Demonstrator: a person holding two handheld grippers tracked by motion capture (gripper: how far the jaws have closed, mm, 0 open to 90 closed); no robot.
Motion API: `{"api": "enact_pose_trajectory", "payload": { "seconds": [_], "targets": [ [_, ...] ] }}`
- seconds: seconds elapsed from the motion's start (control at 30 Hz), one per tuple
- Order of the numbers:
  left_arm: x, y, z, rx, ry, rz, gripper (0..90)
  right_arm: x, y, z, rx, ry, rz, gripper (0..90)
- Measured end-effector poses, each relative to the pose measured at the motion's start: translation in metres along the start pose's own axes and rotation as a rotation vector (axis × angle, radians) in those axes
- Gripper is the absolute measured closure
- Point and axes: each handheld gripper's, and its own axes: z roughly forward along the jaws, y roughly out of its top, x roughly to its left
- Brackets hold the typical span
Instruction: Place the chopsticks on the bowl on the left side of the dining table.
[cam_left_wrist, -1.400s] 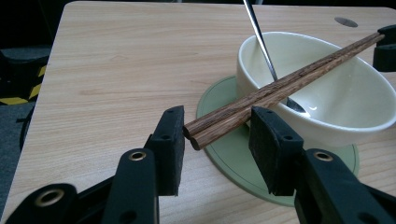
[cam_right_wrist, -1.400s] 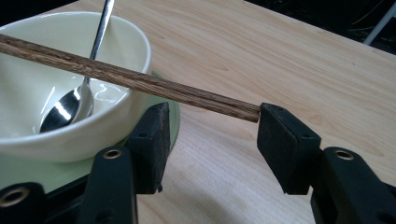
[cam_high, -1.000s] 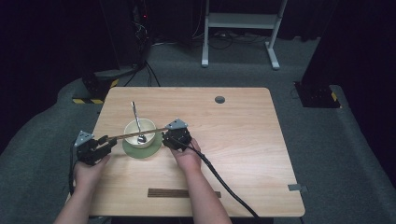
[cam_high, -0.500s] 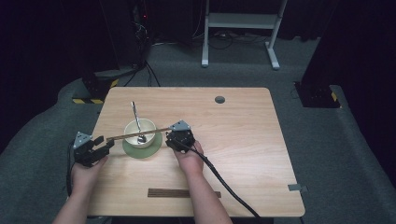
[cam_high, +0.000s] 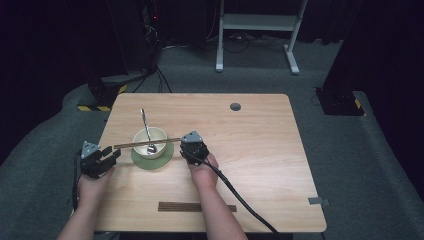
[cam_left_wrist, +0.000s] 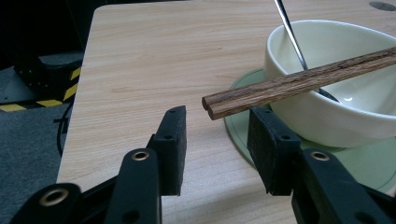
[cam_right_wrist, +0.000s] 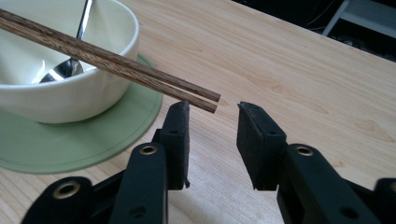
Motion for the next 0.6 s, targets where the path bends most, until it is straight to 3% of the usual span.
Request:
{"api": "enact_pose_trajectory", "payload": {
  "seconds": [0.4, 0.6],
  "targets": [
    [0.0026, 0.0025, 0.0034, -0.008, 0.013, -0.023, 64.9, -0.0008, -0.0038, -0.0033, -0.013, 0.001, 0.023, 75.1],
    [0.0047, 0.0034, 0.0051, -0.017, 0.011, -0.036, 67.0, 0.0020, -0.0061, -0.0047, -0.017, -0.006, 0.009, 77.5]
  ]
}}
